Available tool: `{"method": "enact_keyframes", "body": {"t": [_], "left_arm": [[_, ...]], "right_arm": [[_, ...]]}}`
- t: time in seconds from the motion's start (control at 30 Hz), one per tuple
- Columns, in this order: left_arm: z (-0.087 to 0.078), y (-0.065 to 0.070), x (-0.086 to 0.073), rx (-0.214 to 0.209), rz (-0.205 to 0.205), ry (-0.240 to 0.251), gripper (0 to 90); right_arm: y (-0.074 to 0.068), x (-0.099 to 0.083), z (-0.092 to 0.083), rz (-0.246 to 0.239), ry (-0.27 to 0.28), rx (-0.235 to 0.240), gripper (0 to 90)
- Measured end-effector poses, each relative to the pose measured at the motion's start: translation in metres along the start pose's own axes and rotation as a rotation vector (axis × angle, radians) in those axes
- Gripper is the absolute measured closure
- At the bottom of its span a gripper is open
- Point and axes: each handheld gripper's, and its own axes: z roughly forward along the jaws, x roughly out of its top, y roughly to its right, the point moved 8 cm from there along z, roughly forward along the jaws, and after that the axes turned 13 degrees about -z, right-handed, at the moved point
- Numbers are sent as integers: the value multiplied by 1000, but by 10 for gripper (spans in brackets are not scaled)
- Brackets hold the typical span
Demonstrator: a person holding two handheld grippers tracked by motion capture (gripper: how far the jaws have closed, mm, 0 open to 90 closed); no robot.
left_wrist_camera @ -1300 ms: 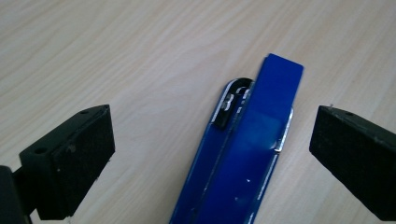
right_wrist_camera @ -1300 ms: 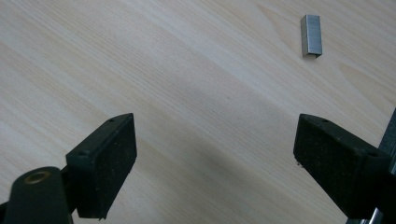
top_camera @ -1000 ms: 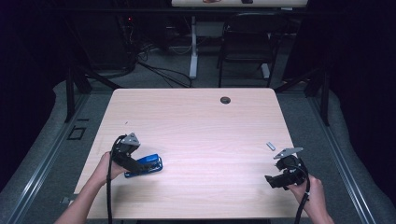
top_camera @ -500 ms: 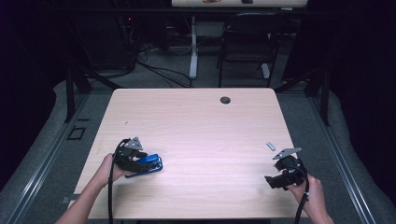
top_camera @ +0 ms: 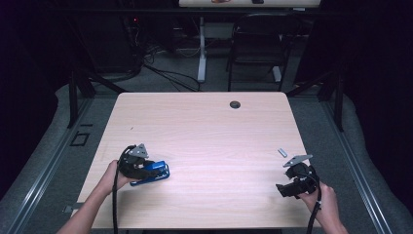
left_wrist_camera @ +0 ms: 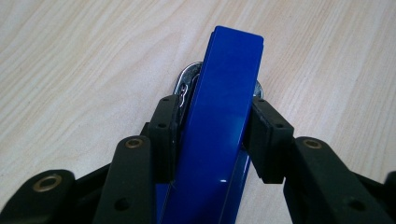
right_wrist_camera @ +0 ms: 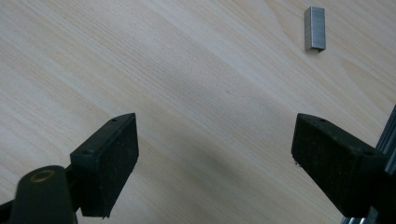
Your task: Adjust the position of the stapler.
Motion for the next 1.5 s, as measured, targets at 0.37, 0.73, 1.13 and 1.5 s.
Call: {"method": "enact_keyframes", "body": {"t": [0.37,0.73,1.13,1.5], "left_arm": [[-7,2,4,22,49,26,660],[-17,22,21,1,109,78,662],[-22,64,48,-37,232,99,661],[-6,95,72,-85,321,82,661]], "right_arm": [[1,0,0,8,7,-6,146],[1,0,0,4,1,-2,147],[1,0,0,4,-1,-11,148],[1,0,1,-3,-7,-6,151]]}}
